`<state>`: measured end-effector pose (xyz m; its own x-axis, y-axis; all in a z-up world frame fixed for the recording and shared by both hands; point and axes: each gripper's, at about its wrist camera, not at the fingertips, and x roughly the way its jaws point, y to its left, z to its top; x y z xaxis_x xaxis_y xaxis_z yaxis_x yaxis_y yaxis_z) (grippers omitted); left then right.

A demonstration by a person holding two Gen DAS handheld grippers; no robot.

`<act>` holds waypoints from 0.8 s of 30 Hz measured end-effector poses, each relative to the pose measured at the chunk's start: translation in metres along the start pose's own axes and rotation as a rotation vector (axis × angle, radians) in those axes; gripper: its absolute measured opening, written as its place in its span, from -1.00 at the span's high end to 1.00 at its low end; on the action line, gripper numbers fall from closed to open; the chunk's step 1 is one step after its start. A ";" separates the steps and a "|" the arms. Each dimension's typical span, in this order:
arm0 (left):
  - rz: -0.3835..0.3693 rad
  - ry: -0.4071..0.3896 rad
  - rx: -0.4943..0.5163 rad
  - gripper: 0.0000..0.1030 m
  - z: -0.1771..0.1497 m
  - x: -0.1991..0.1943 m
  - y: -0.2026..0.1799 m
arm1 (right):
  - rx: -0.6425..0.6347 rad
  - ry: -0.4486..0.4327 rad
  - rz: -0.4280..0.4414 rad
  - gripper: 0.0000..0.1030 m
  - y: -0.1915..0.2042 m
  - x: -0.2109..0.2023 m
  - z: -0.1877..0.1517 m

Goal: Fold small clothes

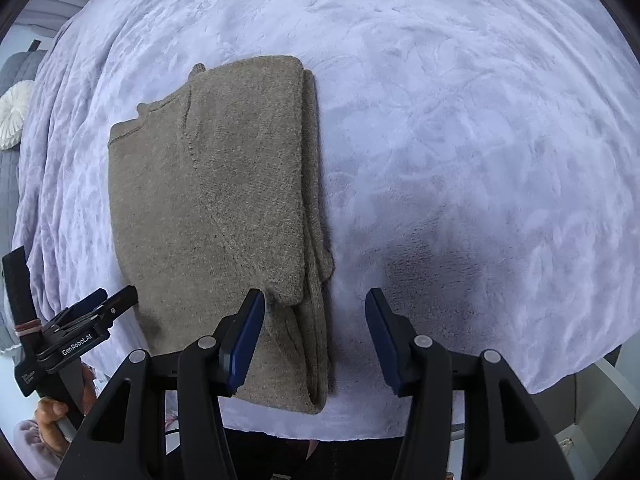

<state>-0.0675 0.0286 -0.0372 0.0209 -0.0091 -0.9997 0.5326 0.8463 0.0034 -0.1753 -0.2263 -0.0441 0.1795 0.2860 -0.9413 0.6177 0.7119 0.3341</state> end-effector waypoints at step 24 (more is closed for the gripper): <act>0.015 -0.115 -0.020 -1.00 -0.011 -0.073 -0.019 | -0.143 -0.109 -0.094 -0.85 0.084 -0.036 0.004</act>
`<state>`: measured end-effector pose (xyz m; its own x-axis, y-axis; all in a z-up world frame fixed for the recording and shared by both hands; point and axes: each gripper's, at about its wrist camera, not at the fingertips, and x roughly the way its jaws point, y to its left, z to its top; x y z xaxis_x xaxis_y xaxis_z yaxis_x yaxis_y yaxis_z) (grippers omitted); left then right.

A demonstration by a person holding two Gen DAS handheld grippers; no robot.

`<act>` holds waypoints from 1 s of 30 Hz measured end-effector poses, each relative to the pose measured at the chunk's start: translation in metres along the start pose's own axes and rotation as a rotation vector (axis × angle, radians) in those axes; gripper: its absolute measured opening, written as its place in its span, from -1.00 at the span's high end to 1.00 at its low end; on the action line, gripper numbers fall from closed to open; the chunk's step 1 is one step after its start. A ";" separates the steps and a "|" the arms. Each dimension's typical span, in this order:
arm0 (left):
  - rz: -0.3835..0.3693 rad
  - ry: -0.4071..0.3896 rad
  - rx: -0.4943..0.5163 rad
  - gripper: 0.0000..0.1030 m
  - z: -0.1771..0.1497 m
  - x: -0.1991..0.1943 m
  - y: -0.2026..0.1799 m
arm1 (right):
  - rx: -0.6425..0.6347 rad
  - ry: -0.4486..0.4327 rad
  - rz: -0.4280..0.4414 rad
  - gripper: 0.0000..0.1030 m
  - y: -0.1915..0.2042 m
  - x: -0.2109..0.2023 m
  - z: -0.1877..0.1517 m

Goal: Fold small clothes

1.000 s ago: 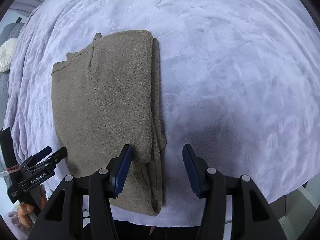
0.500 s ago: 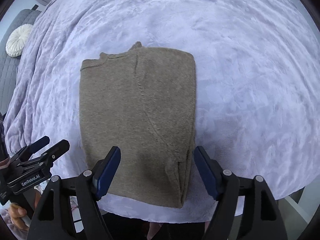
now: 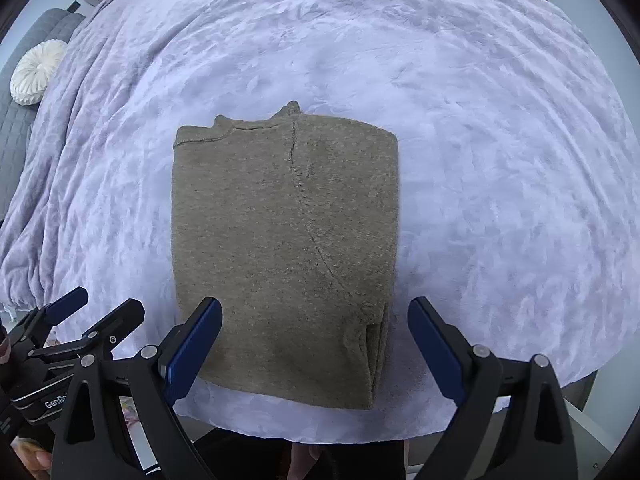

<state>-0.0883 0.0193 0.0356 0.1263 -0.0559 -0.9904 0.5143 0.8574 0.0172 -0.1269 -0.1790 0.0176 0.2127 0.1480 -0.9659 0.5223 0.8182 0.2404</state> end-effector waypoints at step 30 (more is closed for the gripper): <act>0.091 0.011 0.033 -1.00 -0.003 0.001 -0.008 | -0.021 0.008 -0.028 -0.85 0.005 0.002 -0.002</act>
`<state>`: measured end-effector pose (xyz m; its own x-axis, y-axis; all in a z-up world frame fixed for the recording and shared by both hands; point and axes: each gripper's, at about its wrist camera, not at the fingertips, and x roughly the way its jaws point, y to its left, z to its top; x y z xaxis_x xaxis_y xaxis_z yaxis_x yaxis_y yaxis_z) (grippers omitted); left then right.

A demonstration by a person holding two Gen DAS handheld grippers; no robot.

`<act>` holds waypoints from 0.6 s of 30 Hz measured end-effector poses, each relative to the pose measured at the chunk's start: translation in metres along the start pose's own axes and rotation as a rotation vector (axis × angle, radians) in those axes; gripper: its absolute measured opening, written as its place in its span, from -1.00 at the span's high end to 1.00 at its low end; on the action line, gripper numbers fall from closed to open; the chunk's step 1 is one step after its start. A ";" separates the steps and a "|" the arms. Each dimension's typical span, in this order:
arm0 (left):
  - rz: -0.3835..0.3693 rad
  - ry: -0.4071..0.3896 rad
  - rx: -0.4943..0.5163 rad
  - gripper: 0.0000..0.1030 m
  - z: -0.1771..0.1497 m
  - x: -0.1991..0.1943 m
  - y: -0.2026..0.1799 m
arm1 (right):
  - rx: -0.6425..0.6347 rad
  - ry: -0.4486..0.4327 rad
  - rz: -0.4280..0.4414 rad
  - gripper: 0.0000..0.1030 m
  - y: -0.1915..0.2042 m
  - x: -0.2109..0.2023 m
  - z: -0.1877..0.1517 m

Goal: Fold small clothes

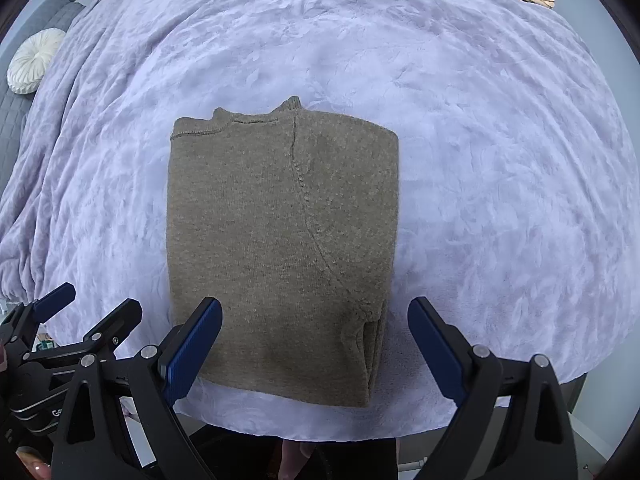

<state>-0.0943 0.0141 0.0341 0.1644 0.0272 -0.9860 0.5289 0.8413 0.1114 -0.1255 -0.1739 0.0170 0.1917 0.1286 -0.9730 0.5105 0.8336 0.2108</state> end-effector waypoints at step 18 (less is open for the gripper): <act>0.010 -0.005 0.001 -1.00 0.000 0.001 -0.001 | 0.000 -0.002 -0.006 -0.85 0.000 -0.001 0.004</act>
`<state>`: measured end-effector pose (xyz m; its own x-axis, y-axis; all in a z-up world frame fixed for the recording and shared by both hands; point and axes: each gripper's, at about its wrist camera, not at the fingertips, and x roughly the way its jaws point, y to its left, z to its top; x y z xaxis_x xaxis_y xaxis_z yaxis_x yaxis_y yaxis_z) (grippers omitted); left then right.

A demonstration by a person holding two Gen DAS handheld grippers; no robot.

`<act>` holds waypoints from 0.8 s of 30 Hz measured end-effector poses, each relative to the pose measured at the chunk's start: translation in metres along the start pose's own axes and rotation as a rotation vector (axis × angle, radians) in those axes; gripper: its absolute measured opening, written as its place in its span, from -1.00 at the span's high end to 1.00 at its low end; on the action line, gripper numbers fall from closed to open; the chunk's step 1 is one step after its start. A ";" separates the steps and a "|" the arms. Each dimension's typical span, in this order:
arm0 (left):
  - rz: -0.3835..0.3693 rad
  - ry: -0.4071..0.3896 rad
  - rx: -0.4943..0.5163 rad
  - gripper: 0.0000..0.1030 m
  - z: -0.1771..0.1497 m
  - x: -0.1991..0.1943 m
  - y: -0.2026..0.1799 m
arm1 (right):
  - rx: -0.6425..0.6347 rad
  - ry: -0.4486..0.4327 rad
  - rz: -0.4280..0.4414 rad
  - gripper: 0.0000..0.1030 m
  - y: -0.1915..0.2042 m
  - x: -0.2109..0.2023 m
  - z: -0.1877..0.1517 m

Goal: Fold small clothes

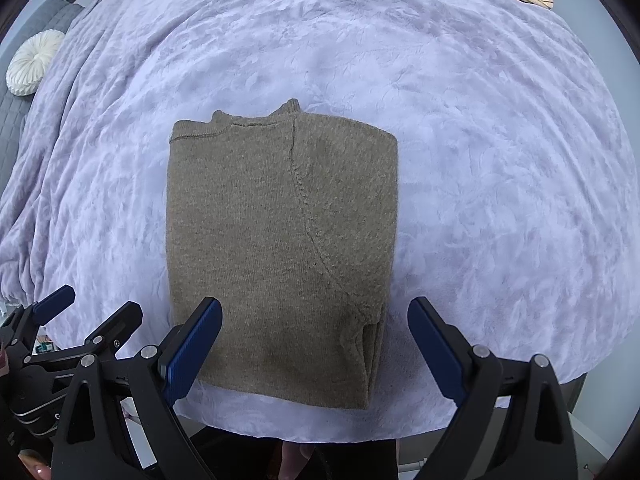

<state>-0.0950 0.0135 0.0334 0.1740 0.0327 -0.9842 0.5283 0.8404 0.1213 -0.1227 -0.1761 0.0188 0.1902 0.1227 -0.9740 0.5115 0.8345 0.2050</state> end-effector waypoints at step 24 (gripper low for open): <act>0.012 -0.005 0.022 -1.00 0.000 -0.001 0.002 | 0.000 0.003 -0.004 -0.85 0.002 0.001 -0.004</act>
<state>-0.0938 0.0146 0.0343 0.1845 0.0395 -0.9820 0.5440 0.8281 0.1355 -0.1247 -0.1716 0.0175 0.1861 0.1209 -0.9751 0.5119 0.8351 0.2012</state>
